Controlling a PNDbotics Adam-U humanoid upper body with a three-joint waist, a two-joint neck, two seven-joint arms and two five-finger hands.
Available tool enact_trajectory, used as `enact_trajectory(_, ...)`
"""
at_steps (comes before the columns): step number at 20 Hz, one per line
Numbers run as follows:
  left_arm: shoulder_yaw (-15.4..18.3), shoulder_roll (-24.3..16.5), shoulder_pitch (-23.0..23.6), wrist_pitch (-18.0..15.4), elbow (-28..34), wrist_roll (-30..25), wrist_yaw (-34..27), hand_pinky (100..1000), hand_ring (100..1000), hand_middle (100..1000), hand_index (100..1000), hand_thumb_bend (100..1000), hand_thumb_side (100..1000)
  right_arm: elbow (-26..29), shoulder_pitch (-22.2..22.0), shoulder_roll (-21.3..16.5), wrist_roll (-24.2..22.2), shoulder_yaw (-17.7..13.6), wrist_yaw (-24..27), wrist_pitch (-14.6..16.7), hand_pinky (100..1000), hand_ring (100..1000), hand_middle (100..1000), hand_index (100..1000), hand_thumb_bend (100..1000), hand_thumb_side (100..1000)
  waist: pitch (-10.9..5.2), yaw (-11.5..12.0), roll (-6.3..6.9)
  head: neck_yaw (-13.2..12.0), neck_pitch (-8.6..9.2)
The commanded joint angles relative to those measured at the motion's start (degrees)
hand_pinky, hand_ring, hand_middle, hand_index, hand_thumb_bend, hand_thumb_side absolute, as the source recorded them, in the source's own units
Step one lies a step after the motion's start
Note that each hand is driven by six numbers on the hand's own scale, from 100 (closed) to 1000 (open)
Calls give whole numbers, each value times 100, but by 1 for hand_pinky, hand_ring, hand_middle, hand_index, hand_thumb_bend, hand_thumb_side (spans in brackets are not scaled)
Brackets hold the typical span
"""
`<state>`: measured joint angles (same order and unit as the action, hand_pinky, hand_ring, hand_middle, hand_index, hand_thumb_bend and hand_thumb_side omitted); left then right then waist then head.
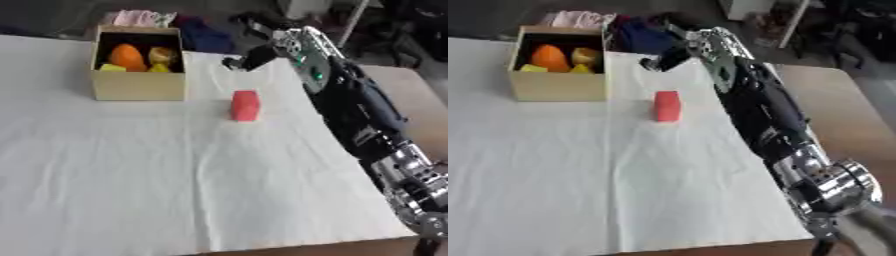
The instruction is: Pick up objects on the table and place them in the box.
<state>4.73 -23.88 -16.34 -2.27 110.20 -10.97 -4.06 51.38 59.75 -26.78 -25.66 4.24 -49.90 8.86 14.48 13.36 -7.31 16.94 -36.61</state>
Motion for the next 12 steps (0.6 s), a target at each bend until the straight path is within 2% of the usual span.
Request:
enact_trajectory(1, 73, -128, -25, -6, 63, 7, 21, 788, 582, 638, 776, 100, 588, -16, 15, -296, -319, -92, -47, 176, 829, 850, 931, 989, 402, 446, -43, -14, -36, -39, 81)
enact_trajectory(2, 74, -127, -24, -6, 62, 6, 22, 788, 582, 638, 776, 100, 589, -28, -23, -319, -408, -87, -39, 224, 832, 853, 933, 990, 406, 451, -43, -21, -35, -43, 79)
enact_trajectory(3, 74, -126, -23, -6, 62, 4, 21, 788, 582, 638, 776, 100, 589, -36, -56, -339, -494, -82, -33, 266, 833, 855, 933, 990, 435, 408, -43, -27, -34, -47, 79)
enact_trajectory(4, 74, -125, -22, -6, 61, 1, 20, 788, 582, 638, 777, 100, 589, -44, -87, -353, -575, -77, -27, 302, 834, 856, 934, 990, 411, 457, -42, -33, -33, -49, 78)
enact_trajectory(12, 74, -122, -19, -5, 56, -11, 26, 788, 582, 638, 777, 100, 589, -47, -147, -381, -810, -85, -1, 373, 835, 858, 934, 990, 413, 461, -39, -45, -31, -53, 73)
